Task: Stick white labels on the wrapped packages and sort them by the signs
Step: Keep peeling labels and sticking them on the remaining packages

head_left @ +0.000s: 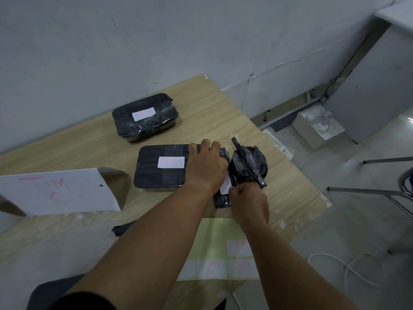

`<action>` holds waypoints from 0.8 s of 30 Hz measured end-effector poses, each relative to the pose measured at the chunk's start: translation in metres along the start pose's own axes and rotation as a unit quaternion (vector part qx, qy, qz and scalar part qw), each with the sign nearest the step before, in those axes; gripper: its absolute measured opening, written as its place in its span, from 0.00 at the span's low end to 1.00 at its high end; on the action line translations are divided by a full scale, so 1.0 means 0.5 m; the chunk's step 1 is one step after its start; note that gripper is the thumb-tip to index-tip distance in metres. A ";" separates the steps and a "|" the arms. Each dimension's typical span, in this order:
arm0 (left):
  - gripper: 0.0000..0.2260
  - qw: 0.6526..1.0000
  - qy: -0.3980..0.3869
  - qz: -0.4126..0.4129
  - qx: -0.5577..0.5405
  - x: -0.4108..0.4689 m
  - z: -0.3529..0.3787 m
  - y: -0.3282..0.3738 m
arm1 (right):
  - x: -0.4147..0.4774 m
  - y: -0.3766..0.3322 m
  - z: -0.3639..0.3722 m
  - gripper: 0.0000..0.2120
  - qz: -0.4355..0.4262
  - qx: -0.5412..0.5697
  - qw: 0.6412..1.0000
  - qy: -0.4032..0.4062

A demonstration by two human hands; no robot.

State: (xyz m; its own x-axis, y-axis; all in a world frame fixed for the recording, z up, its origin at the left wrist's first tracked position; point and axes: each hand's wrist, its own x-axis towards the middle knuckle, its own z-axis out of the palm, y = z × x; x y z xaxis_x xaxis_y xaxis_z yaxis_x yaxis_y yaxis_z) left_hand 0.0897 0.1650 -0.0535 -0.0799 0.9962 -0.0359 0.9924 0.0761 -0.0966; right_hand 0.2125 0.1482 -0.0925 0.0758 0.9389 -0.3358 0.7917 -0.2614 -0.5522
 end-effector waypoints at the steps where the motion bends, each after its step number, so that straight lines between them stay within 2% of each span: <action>1: 0.09 1.000 -0.001 0.001 0.003 0.001 0.001 0.000 | 0.001 -0.001 0.000 0.12 -0.001 -0.004 1.000 0.001; 10: 0.06 1.000 0.024 -0.005 -0.007 -0.007 0.004 -0.001 | -0.006 0.003 -0.002 0.11 0.023 0.017 0.999 0.027; 14: 0.07 0.993 0.108 0.010 -0.049 -0.037 -0.009 -0.023 | -0.026 0.015 -0.014 0.15 0.013 0.029 0.997 0.063; 18: 0.09 0.967 0.194 0.104 -0.126 -0.118 -0.023 -0.056 | -0.068 0.062 -0.035 0.14 -0.018 -0.011 0.998 0.064; 20: 0.11 0.969 0.122 0.164 -0.139 -0.170 -0.016 -0.056 | -0.095 0.096 -0.044 0.12 -0.012 -0.032 0.996 0.078; 22: 0.20 0.978 -0.004 0.185 -0.095 -0.209 0.004 -0.042 | -0.121 0.124 -0.048 0.10 -0.002 -0.049 0.996 0.080; 24: 0.30 0.979 -0.086 0.179 -0.033 -0.231 0.023 -0.022 | -0.146 0.141 -0.046 0.08 0.002 -0.064 0.995 0.071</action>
State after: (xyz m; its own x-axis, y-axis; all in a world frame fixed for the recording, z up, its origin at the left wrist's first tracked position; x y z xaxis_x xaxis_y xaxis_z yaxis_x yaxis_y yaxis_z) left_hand 0.0869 0.0484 -0.0595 0.2653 0.9377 -0.2244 0.9631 -0.2685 0.0167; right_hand 0.2768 0.0664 -0.0896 0.1567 0.9628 -0.2203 0.8612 -0.2424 -0.4468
